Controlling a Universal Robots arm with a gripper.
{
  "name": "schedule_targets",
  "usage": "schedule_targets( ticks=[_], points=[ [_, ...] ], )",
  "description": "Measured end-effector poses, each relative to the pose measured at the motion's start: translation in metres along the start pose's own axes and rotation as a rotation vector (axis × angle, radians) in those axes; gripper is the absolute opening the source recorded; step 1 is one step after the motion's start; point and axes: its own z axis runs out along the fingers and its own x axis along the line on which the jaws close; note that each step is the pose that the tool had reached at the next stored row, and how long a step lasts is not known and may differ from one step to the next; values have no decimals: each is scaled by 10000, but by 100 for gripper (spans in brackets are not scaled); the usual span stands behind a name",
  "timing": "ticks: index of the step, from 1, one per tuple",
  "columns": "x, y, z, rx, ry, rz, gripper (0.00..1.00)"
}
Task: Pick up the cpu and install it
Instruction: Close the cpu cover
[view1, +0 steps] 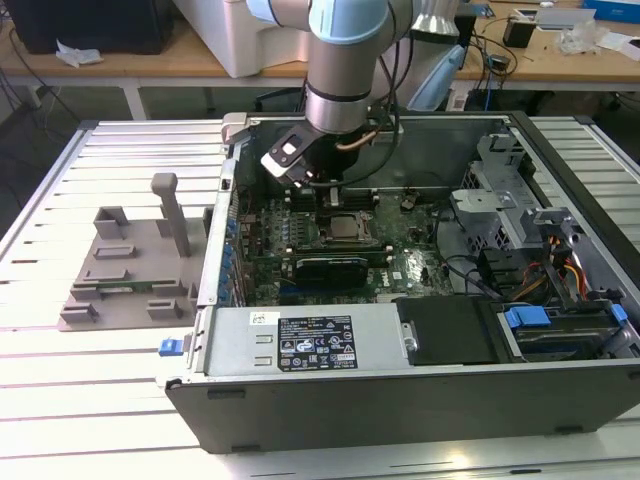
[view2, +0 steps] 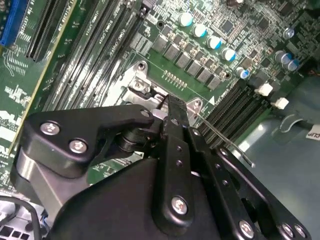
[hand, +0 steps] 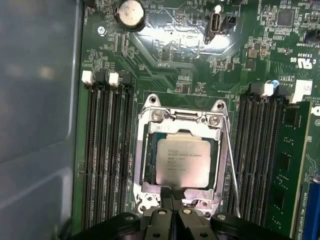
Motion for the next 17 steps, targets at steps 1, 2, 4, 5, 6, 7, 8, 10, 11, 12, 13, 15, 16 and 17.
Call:
schedule_targets(
  ticks=[1, 2, 4, 5, 6, 7, 8, 10, 11, 12, 13, 15, 16, 17],
  points=[
    [-5, 0, 11, -1, 14, 0, 11],
    [-6, 5, 12, -1, 23, -3, 11],
    [-10, 69, 9, -6, 91, -15, 11],
    [-12, 88, 8, -10, 115, -20, 11],
    [-14, 117, 6, -12, 154, -28, 11],
    [-16, 132, 2, -13, 173, -30, 11],
    [-18, 163, -10, -15, 192, -31, 11],
    [-24, 243, -20, -16, 216, -33, 11],
    [-33, 351, -28, -4, 230, -33, 11],
    [-36, 384, -48, -1, 230, -32, 11],
    [-33, 384, -151, -2, 232, -33, 11],
    [-29, 376, -283, -2, 231, -31, 11],
    [-28, 374, -326, -2, 231, -32, 11],
    [-26, 371, -383, -3, 233, -32, 11]
  ],
)
